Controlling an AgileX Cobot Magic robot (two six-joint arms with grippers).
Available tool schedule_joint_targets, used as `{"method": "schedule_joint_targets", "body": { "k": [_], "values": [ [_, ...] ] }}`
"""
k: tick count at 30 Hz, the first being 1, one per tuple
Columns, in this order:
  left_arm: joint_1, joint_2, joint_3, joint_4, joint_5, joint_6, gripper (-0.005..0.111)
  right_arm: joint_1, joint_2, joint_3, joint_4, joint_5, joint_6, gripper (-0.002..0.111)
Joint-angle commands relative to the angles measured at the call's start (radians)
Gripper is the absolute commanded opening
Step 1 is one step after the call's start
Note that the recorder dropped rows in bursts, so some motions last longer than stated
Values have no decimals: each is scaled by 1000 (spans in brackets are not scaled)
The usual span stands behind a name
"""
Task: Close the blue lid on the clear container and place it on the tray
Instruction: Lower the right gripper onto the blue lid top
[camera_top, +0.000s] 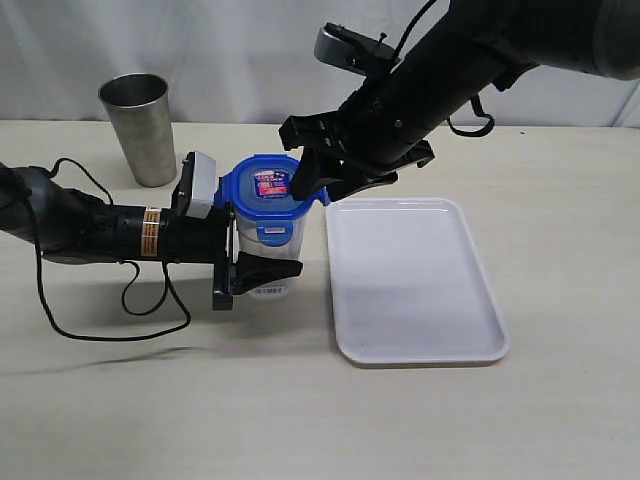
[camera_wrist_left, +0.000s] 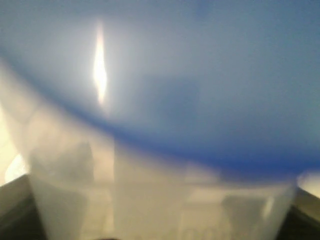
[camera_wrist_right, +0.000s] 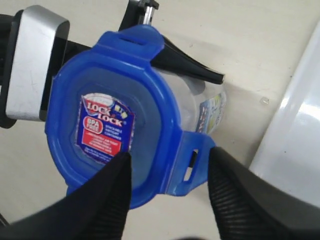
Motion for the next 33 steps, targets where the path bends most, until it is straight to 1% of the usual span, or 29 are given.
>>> {"method": "schedule_joint_targets", "body": {
  "k": [1, 6, 15, 18, 20, 22, 25, 33],
  "values": [
    [-1, 4, -1, 37, 40, -10, 0, 0, -1, 30, 12, -49, -26, 46],
    [-1, 4, -1, 37, 40, -10, 0, 0, 10, 46, 79, -69, -85, 46],
    [-1, 4, -1, 40, 40, -10, 0, 0, 127, 48, 245, -47, -200, 46],
    [-1, 4, -1, 40, 40, -10, 0, 0, 156, 48, 288, -32, -246, 39],
    [-1, 4, -1, 40, 40, -10, 0, 0, 167, 48, 295, -32, -254, 32],
    [-1, 4, -1, 40, 40, -10, 0, 0, 174, 48, 299, -32, -273, 28],
    [-1, 4, -1, 37, 40, -10, 0, 0, 174, 48, 299, -28, -279, 29],
    [-1, 4, -1, 37, 40, -10, 0, 0, 165, 40, 293, -14, -372, 29]
  ]
}}
